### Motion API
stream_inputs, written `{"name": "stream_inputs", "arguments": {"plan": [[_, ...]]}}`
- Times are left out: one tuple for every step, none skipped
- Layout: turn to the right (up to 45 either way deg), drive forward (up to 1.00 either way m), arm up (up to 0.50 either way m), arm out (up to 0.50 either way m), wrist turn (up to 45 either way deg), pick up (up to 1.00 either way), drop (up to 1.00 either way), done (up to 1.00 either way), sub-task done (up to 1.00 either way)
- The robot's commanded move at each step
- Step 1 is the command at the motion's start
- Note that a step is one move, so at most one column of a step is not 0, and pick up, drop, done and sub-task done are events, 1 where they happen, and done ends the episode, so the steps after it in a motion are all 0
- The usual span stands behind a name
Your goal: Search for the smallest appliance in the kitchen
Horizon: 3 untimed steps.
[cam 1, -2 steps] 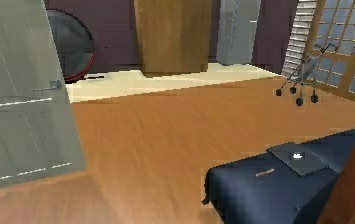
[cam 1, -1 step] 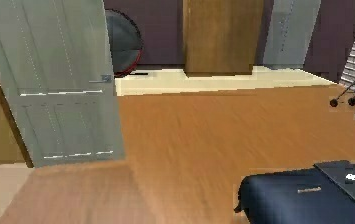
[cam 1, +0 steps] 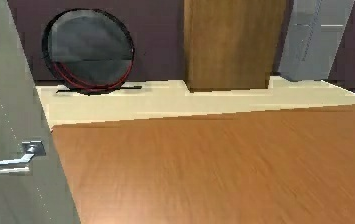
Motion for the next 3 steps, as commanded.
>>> {"name": "stream_inputs", "arguments": {"plan": [[-6.0,0.00,0.00,0.00,0.0,0.00,0.00,0.00,0.00],[-3.0,0.00,0.00,0.00,0.0,0.00,0.00,0.00,0.00],[0.0,0.35,0.00,0.00,0.0,0.00,0.00,0.00,0.00]]}}
